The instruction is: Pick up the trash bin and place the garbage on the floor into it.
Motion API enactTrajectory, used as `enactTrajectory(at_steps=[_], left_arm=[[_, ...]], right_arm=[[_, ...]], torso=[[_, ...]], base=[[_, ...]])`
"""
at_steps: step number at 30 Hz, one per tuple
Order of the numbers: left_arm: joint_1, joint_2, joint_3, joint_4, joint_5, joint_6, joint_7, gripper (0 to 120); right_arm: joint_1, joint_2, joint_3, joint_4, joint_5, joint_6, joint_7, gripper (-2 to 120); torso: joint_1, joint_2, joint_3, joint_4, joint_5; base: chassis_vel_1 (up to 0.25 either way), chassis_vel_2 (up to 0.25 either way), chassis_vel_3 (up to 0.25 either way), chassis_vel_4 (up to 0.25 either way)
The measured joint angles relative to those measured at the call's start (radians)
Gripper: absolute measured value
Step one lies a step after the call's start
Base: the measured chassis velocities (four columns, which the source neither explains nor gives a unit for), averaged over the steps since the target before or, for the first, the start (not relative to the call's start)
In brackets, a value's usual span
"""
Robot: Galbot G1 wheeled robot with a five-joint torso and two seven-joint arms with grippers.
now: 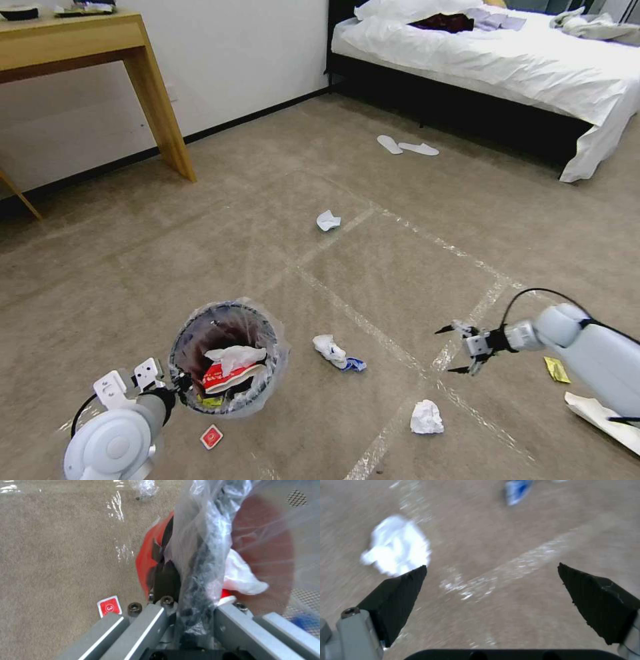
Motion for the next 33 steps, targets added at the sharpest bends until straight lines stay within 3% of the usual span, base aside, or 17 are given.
enactTrajectory(at_steps=[7, 15, 21, 24, 33], left_arm=[[0.002, -0.005, -0.009, -0.003, 0.002, -0.002, 0.0, 0], [0.002, -0.006, -0.01, -0.005, 0.001, -0.002, -0.002, 0], [0.003, -0.009, -0.005, 0.001, 0.007, -0.002, -0.002, 0], [0.006, -0.008, -0.003, 0.003, 0.012, -0.002, -0.001, 0], [0.005, -0.007, -0.001, 0.008, 0.014, -0.003, -0.001, 0]], right_arm=[[0.017, 0.04, -0.042, -0.051, -0.059, 0.034, -0.088, 100], [-0.012, 0.078, -0.044, -0.082, -0.121, 0.045, -0.103, 100], [-0.027, 0.134, -0.04, -0.168, -0.176, 0.061, -0.062, 100], [-0.038, 0.17, -0.038, -0.216, -0.211, 0.061, 0.007, 100], [-0.062, 0.195, -0.028, -0.245, -0.344, 0.06, 0.117, 100]], torso=[[0.0, 0.0, 0.0, -0.0003, 0.0002], [0.0, 0.0, 0.0, -0.0003, 0.0003], [0.0, 0.0, 0.0, -0.0003, 0.0006], [0.0, 0.0, 0.0, -0.0003, 0.0004], [0.0, 0.0, 0.0, -0.0003, 0.0001]], base=[[0.0, 0.0, 0.0, 0.0], [0.0, 0.0, 0.0, 0.0], [0.0, 0.0, 0.0, 0.0], [0.0, 0.0, 0.0, 0.0], [0.0, 0.0, 0.0, 0.0]])
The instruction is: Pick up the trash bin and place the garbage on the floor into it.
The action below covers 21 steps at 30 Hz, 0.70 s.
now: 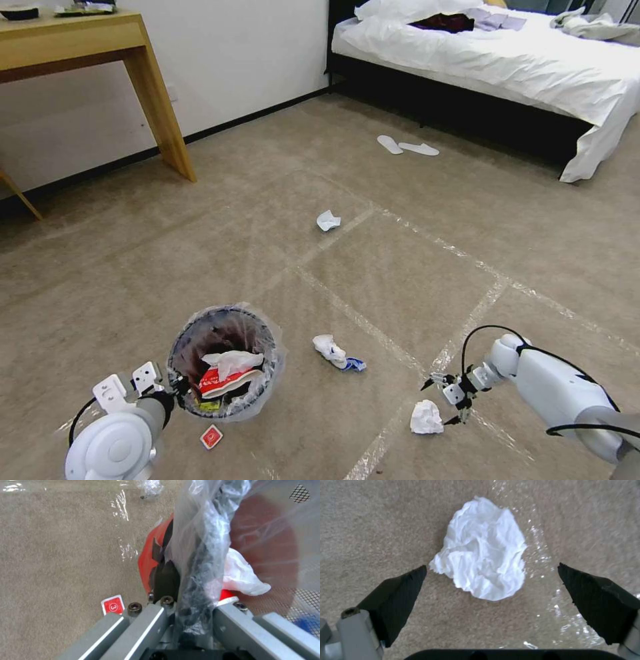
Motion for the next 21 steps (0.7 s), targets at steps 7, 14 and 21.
enactTrajectory(at_steps=[7, 14, 21], left_arm=[[-0.003, 0.004, 0.0, 0.001, -0.001, -0.002, 0.002, 0], [-0.004, 0.0, 0.0, 0.002, 0.001, -0.006, 0.003, 0], [-0.004, -0.004, 0.005, 0.002, 0.009, -0.009, 0.008, 0]], right_arm=[[-0.009, 0.016, -0.005, -0.016, -0.008, -0.001, 0.015, 100], [-0.018, 0.026, -0.012, -0.022, -0.022, -0.006, 0.018, 100], [-0.029, 0.031, -0.012, -0.039, -0.035, -0.015, 0.035, 100]], torso=[[0.0, 0.0, 0.0, 0.0001, 0.0001], [0.0, 0.0, 0.0, 0.0002, 0.0002], [0.0, 0.0, 0.0, 0.0, 0.0002]], base=[[0.0, 0.0, 0.0, 0.0], [0.0, 0.0, 0.0, 0.0], [0.0, 0.0, 0.0, 0.0]])
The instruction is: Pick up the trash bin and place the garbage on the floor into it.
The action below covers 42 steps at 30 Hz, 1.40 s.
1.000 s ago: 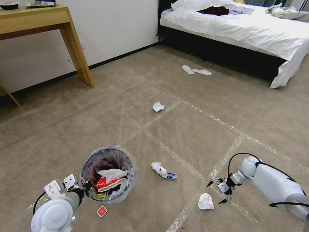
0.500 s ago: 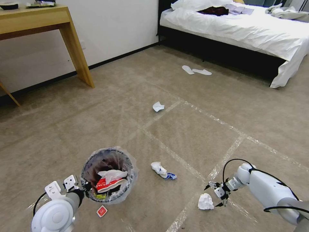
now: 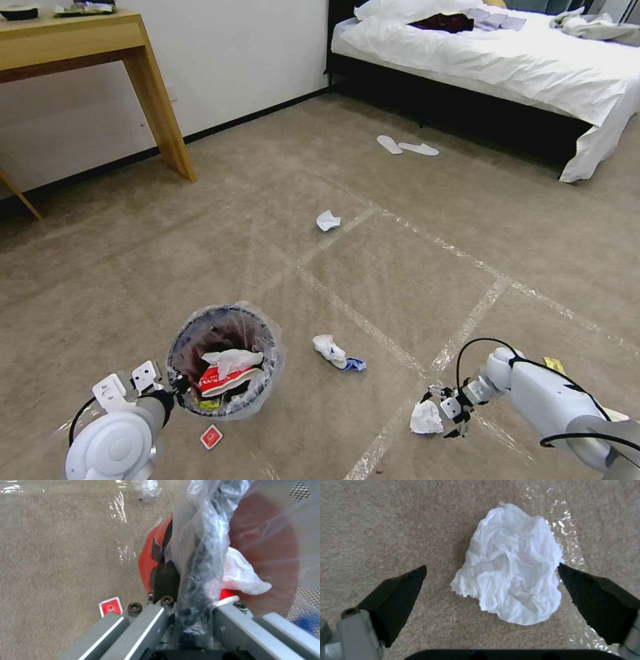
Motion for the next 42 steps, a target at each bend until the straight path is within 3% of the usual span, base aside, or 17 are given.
enactTrajectory(at_steps=[11, 20, 22, 25, 27, 28, 31, 38, 42], left_arm=[[0.0, -0.004, 0.003, 0.0, 0.006, -0.005, 0.003, 0], [0.003, -0.007, 0.002, -0.008, 0.013, -0.012, 0.012, 0], [0.004, -0.009, 0.003, -0.009, 0.017, -0.015, 0.016, 0], [0.004, -0.008, 0.003, -0.009, 0.018, -0.017, 0.018, 0], [0.002, -0.006, 0.003, -0.01, 0.019, -0.019, 0.019, 0], [0.002, -0.006, 0.003, -0.01, 0.019, -0.019, 0.019, 0], [0.0, -0.004, 0.005, -0.01, 0.019, -0.02, 0.019, 0], [-0.006, 0.003, 0.007, -0.004, 0.017, -0.021, 0.02, 0], [-0.009, 0.011, 0.009, -0.004, 0.01, -0.021, 0.018, 0]], right_arm=[[0.001, 0.014, -0.003, -0.027, -0.012, -0.013, 0.017, 99], [0.008, 0.034, -0.023, -0.052, -0.012, -0.033, 0.06, 85], [0.009, 0.04, -0.028, -0.06, -0.01, -0.04, 0.077, 73], [0.01, 0.042, -0.03, -0.062, -0.009, -0.041, 0.081, 68], [0.009, 0.044, -0.035, -0.062, -0.005, -0.041, 0.088, 55], [0.009, 0.044, -0.035, -0.062, -0.005, -0.041, 0.088, 55], [0.005, 0.045, -0.039, -0.062, 0.009, -0.042, 0.101, 40], [0.003, 0.044, -0.04, -0.056, 0.026, -0.04, 0.103, 19], [0.005, 0.012, -0.017, -0.005, 0.132, -0.031, 0.061, 1]], torso=[[0.0, 0.0, 0.0, 0.0, -0.0001], [0.0, 0.0, 0.0, 0.0001, 0.0], [0.0, 0.0, 0.0, 0.0001, 0.0], [0.0, 0.0, 0.0, 0.0001, 0.0], [0.0, 0.0, 0.0, 0.0001, 0.0], [0.0, 0.0, 0.0, 0.0001, 0.0], [0.0, 0.0, 0.0, 0.0, 0.0], [0.0, 0.0, 0.0, 0.0001, 0.0001], [0.0, 0.0, 0.0, -0.0001, 0.0002]], base=[[0.0, 0.0, 0.0, 0.0], [0.0, 0.0, 0.0, 0.0], [0.0, 0.0, 0.0, 0.0], [0.0, 0.0, 0.0, 0.0], [0.0, 0.0, 0.0, 0.0], [0.0, 0.0, 0.0, 0.0], [0.0, 0.0, 0.0, 0.0], [0.0, 0.0, 0.0, 0.0], [0.0, 0.0, 0.0, 0.0]])
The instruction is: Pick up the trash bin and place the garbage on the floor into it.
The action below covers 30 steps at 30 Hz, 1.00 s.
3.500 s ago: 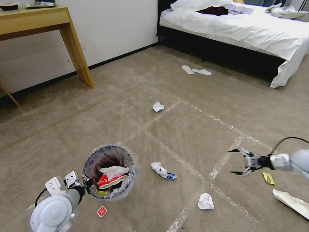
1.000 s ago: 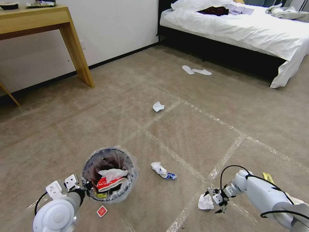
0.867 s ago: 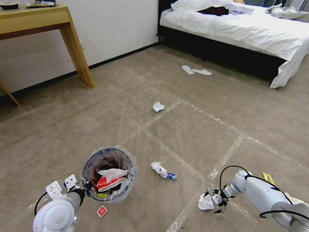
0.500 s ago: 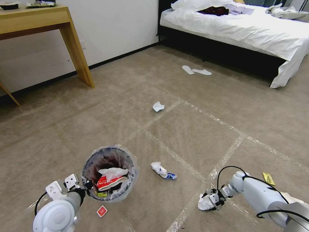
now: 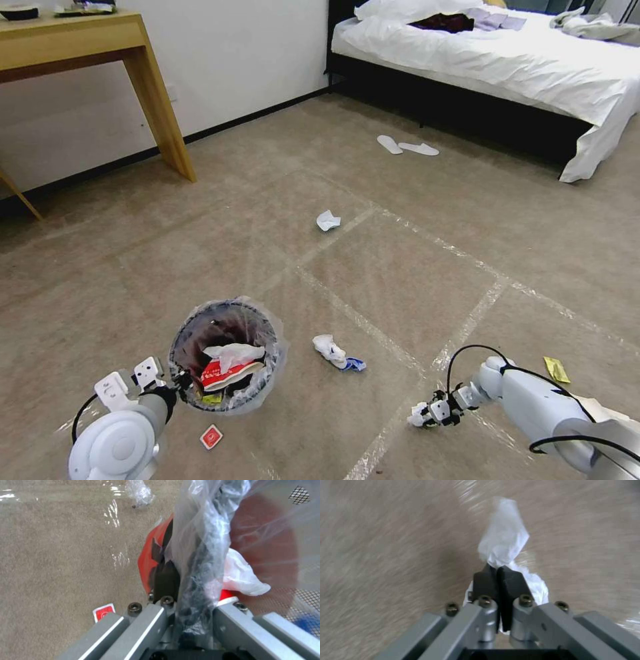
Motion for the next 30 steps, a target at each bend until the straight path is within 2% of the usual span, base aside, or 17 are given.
enactTrajectory(at_steps=[1, 3, 4, 6, 7, 9, 10, 11, 12, 14, 15, 18, 21, 23, 30], left_arm=[[0.0, 0.0, 0.0, 0.0, 0.0, 0.0, 0.0, 0], [0.001, 0.007, 0.0, -0.003, -0.006, 0.001, -0.002, 0], [0.001, 0.007, 0.0, -0.003, -0.006, 0.001, -0.002, 0], [0.0, 0.013, 0.001, -0.004, -0.013, 0.002, -0.005, 0], [0.0, 0.013, 0.001, -0.004, -0.013, 0.002, -0.005, 0], [-0.004, 0.017, 0.004, -0.001, -0.017, 0.003, -0.006, 0], [-0.004, 0.017, 0.004, -0.001, -0.017, 0.003, -0.006, 0], [-0.007, 0.018, 0.005, 0.005, -0.02, 0.003, -0.007, 0], [-0.007, 0.018, 0.005, 0.005, -0.02, 0.003, -0.007, 0], [-0.01, 0.021, 0.001, 0.015, -0.029, 0.003, -0.009, 0], [-0.01, 0.021, 0.001, 0.015, -0.029, 0.003, -0.009, 0], [-0.009, 0.028, -0.002, 0.014, -0.048, 0.003, -0.02, 0], [-0.009, 0.03, -0.003, 0.011, -0.055, 0.003, -0.022, 0], [-0.013, 0.031, -0.001, 0.008, -0.066, 0.006, -0.023, 0], [-0.028, 0.032, 0.018, 0.025, -0.069, 0.01, -0.025, 0]], right_arm=[[0.0, 0.0, 0.0, 0.0, 0.0, 0.0, 0.0, 1], [0.01, -0.043, 0.015, 0.091, 0.203, -0.006, -0.064, 0], [0.01, -0.043, 0.015, 0.091, 0.203, -0.006, -0.064, 0], [0.018, -0.089, 0.045, 0.209, 0.4, -0.04, -0.079, 0], [0.018, -0.089, 0.045, 0.209, 0.4, -0.04, -0.079, 0], [0.031, -0.127, 0.079, 0.322, 0.566, -0.061, -0.024, 0], [0.031, -0.127, 0.079, 0.322, 0.566, -0.061, -0.024, 0], [0.034, -0.145, 0.087, 0.38, 0.682, -0.078, 0.017, 0], [0.034, -0.145, 0.087, 0.38, 0.682, -0.078, 0.017, 0], [0.032, -0.175, 0.128, 0.5, 0.936, -0.111, 0.073, 0], [0.032, -0.175, 0.128, 0.5, 0.936, -0.111, 0.073, 0], [0.011, -0.174, 0.255, 0.636, 1.126, -0.128, 0.067, 0], [-0.001, -0.177, 0.29, 0.696, 1.193, -0.137, 0.063, 0], [-0.024, -0.18, 0.345, 0.813, 1.296, -0.165, 0.069, 0], [-0.049, -0.181, 0.383, 1.006, 1.336, -0.213, 0.086, 0]], torso=[[0.0, 0.0, 0.0, 0.0, 0.0], [0.0, 0.0, 0.0, 0.0, -0.0002], [0.0, 0.0, 0.0, 0.0, -0.0002], [0.0, 0.0, 0.0, 0.0003, 0.0001], [0.0, 0.0, 0.0, 0.0003, 0.0001], [0.0, 0.0, 0.0, 0.0004, -0.0007], [0.0, 0.0, 0.0, 0.0004, -0.0007], [0.0, 0.0, 0.0, 0.0005, -0.0004], [0.0, 0.0, 0.0, 0.0005, -0.0004], [0.0, 0.0, 0.0, -0.0001, -0.0004], [0.0, 0.0, 0.0, -0.0001, -0.0004], [0.0, 0.0, 0.0, 0.0004, -0.0001], [0.0, 0.0, 0.0, 0.0004, -0.0004], [0.0, 0.0, 0.0, 0.0002, -0.0002], [0.0, 0.0, 0.0, 0.0001, -0.0003]], base=[[0.0, 0.0, 0.0, 0.0], [0.0, 0.0, 0.0, 0.0], [0.0, 0.0, 0.0, 0.0], [0.0, 0.0, 0.0, 0.0], [0.0, 0.0, 0.0, 0.0], [0.0, 0.0, 0.0, 0.0], [0.0, 0.0, 0.0, 0.0], [0.0, 0.0, 0.0, 0.0], [0.0, 0.0, 0.0, 0.0], [0.0, 0.0, 0.0, 0.0], [0.0, 0.0, 0.0, 0.0], [0.0, 0.0, 0.0, 0.0], [0.0, 0.0, 0.0, 0.0], [0.0, 0.0, 0.0, 0.0], [0.0, 0.0, 0.0, 0.0]])
